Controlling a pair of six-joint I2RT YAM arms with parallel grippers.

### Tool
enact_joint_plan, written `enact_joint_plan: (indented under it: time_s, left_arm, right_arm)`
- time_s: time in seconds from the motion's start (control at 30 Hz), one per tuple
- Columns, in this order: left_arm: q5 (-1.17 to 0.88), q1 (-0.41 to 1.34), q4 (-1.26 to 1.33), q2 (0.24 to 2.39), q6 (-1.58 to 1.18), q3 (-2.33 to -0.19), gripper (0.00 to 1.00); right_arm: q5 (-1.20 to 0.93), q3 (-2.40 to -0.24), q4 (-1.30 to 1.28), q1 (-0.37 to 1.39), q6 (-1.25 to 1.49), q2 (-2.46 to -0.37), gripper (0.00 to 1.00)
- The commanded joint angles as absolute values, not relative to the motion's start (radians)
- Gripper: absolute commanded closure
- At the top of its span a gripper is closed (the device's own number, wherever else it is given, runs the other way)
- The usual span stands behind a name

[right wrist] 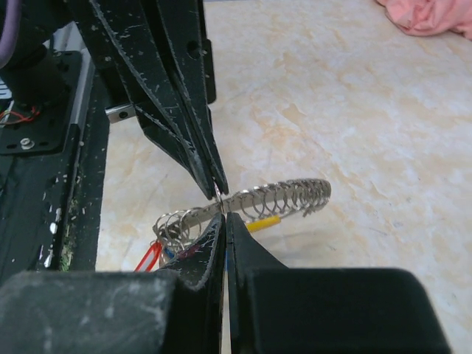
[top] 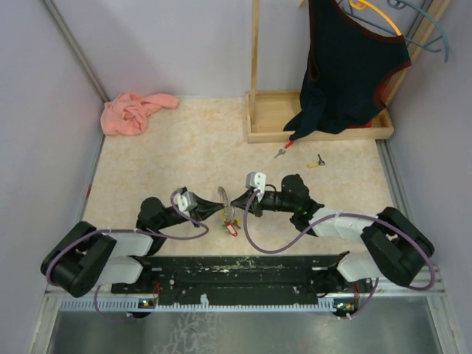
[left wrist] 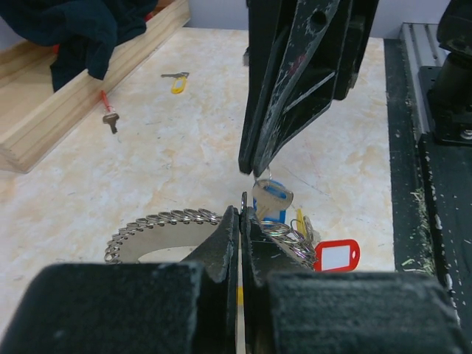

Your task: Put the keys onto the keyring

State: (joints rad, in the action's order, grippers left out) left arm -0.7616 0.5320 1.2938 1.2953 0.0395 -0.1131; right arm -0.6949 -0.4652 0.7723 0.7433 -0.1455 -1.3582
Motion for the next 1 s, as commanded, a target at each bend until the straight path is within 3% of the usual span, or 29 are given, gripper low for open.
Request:
enact_joint_plan:
  time_s: [0.0,0.27,0.47,0.63,0.97]
  left_arm:
    - [-0.664,0.531,1.236,1.225,0.091,-0.101,0.99]
    - [-0.613,0.531,1.183,1.174,0.107,-0.095,0.99]
    - [-0.604,0.531,1.192,1.163,0.098,-0.088,0.99]
    - [-0.589,0.532,1.177,1.144,0.098,-0.085,0.99]
    - [-0.556,0.531,1.151,1.110,0.111,-0.076,0.99]
  right_arm:
    - [-0.544,-0.468,0.602,0.740,-0.119,-1.226,1.00]
    - [-0.222,-0.436,0.262,0.745,0.074,-1.055,1.00]
    - [0.024,-0.378,0.227,0.812,0.177,-0.992,1.00]
    - [0.262,-0.353,0.414,0.859,0.207,-1.147,1.00]
    - [0.635,-0.402,1.101,0.932,0.114,-1.661,1.00]
